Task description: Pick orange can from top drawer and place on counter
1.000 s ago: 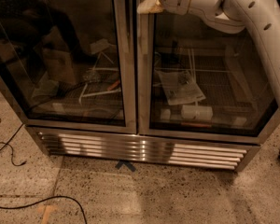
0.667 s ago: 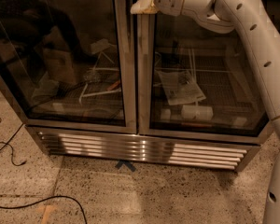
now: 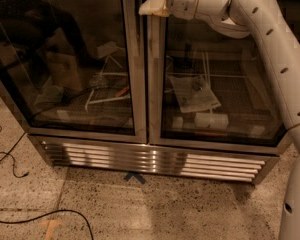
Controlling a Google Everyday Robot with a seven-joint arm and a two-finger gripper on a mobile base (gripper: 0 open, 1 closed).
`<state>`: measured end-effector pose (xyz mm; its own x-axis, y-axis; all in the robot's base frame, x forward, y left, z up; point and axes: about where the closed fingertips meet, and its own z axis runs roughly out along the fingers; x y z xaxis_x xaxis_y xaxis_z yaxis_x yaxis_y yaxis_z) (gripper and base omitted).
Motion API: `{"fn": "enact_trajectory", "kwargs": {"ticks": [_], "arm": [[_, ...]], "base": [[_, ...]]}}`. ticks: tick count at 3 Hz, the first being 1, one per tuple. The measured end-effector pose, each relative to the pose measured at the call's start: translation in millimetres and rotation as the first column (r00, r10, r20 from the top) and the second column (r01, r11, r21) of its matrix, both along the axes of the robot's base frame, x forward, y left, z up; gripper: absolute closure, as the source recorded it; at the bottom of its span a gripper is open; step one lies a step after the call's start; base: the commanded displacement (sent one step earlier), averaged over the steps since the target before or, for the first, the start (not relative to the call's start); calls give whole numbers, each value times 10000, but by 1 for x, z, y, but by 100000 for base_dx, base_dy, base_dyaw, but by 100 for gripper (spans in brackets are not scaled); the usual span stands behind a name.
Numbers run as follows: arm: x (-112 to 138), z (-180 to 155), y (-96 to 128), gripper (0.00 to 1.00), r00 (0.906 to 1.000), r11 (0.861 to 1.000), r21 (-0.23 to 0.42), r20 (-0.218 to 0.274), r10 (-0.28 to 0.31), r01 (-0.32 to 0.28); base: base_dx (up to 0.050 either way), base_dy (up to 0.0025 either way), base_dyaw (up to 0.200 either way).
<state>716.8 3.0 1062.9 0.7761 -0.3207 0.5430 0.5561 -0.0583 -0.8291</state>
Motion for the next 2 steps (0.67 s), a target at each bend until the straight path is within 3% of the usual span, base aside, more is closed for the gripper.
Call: {"fn": "enact_trajectory", "kwargs": {"ticks": [1, 2], "arm": [[-3, 0, 1, 0, 10000, 10000, 3, 1, 1, -1], [-11, 12, -10, 0, 9992, 9986, 391, 148, 359, -365]], "base": [[0, 0, 0], [0, 0, 0]]}}
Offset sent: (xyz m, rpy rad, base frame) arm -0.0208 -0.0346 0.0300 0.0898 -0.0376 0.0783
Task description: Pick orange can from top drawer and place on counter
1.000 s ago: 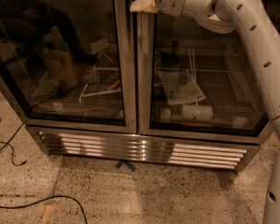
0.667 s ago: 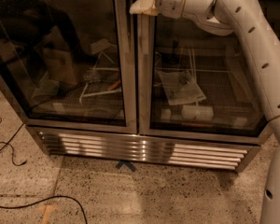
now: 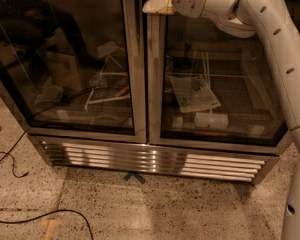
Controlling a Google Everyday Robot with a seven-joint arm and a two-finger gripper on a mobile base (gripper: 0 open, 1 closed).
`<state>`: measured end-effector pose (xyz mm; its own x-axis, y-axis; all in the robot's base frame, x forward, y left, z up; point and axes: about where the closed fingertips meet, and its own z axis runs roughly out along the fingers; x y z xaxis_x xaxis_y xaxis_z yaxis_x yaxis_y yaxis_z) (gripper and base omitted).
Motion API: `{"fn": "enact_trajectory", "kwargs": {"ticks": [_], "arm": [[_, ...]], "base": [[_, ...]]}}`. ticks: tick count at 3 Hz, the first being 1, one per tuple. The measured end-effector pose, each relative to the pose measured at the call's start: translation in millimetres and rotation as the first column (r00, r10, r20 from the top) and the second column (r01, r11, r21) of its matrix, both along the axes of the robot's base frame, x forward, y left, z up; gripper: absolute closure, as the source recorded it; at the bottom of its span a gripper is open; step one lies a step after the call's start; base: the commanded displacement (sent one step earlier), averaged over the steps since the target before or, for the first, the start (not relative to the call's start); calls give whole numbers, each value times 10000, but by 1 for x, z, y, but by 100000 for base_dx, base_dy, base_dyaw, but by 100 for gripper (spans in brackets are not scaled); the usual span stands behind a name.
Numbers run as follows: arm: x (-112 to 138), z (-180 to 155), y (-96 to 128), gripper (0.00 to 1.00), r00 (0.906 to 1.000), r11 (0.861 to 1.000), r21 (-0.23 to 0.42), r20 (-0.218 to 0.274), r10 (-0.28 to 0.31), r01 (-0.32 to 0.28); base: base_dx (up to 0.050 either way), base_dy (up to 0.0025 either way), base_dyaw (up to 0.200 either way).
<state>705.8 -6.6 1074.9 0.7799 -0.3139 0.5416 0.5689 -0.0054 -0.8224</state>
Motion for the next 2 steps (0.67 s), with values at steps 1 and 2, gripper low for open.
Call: {"fn": "enact_trajectory", "kwargs": {"ticks": [1, 2], "arm": [[-18, 19, -12, 0, 9985, 9982, 356, 282, 464, -474], [-26, 27, -18, 0, 9972, 9969, 437, 386, 634, -651]], "base": [[0, 0, 0], [0, 0, 0]]}}
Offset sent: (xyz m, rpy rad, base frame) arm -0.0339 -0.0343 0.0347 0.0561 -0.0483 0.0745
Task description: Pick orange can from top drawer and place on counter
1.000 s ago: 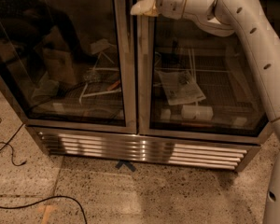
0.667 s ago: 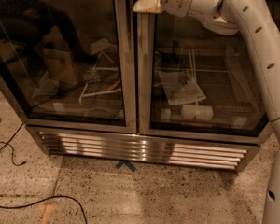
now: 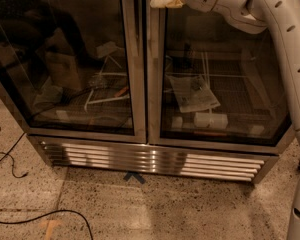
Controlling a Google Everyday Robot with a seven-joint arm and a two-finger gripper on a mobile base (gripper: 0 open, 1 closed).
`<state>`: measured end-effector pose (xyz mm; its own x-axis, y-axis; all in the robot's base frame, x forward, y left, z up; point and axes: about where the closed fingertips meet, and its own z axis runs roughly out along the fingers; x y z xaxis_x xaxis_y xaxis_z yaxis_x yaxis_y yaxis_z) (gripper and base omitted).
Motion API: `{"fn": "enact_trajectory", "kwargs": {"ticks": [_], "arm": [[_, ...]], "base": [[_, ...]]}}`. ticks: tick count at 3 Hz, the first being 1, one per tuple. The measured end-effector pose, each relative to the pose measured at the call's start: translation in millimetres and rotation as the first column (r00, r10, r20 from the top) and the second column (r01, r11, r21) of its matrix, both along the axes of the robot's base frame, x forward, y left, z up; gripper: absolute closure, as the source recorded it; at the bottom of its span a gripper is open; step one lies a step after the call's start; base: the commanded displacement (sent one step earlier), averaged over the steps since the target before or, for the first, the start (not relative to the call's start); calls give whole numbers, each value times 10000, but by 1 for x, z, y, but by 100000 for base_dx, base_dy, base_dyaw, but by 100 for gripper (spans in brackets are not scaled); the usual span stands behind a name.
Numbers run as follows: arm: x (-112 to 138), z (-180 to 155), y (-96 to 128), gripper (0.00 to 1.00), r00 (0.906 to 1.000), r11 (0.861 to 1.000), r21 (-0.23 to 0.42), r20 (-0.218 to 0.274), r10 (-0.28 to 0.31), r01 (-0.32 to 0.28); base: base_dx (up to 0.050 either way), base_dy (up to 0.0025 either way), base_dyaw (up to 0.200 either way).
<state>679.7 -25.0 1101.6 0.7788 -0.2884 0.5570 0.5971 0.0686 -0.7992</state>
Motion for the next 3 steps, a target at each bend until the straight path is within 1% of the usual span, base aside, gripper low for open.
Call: {"fn": "enact_trajectory", "kwargs": {"ticks": [1, 2, 3], "arm": [[1, -4, -8, 0, 9999, 10000, -59, -172, -10, 9], [8, -20, -27, 0, 9974, 9990, -292, -621, -358, 340], [8, -21, -27, 0, 9974, 9990, -293, -620, -359, 341]], "base": [[0, 0, 0], [0, 0, 0], [0, 0, 0]]}}
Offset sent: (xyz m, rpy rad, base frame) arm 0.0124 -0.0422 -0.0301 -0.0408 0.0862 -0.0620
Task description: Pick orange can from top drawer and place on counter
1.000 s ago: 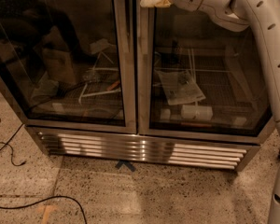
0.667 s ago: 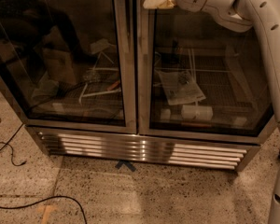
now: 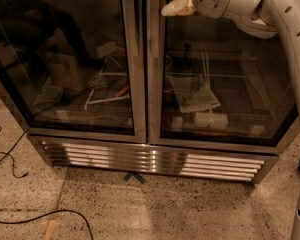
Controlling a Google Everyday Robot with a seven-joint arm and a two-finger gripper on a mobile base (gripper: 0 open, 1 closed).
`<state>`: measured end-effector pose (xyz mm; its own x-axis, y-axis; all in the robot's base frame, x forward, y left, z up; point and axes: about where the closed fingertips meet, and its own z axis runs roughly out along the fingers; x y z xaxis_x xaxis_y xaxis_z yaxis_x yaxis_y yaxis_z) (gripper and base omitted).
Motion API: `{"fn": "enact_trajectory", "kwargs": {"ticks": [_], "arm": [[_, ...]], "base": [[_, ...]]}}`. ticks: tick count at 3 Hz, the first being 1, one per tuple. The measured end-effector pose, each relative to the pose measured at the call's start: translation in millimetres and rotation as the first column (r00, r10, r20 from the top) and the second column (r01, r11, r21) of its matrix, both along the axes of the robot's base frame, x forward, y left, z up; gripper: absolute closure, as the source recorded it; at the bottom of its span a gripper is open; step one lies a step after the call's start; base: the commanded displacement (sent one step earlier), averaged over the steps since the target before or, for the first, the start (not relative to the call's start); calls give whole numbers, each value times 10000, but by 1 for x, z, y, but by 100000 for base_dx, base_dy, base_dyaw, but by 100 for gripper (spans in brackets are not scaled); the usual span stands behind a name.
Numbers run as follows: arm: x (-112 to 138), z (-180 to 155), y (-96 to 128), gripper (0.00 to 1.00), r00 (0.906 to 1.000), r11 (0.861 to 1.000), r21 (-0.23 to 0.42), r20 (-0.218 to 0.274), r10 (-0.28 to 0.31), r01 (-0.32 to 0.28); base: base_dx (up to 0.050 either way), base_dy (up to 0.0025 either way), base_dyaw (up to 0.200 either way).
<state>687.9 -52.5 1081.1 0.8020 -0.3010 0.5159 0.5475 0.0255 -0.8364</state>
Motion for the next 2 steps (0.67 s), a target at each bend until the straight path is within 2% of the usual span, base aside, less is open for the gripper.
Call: {"fn": "enact_trajectory", "kwargs": {"ticks": [2], "arm": [[14, -8, 8, 0, 9993, 9997, -112, 324, -199, 203]], "base": [[0, 0, 0]]}}
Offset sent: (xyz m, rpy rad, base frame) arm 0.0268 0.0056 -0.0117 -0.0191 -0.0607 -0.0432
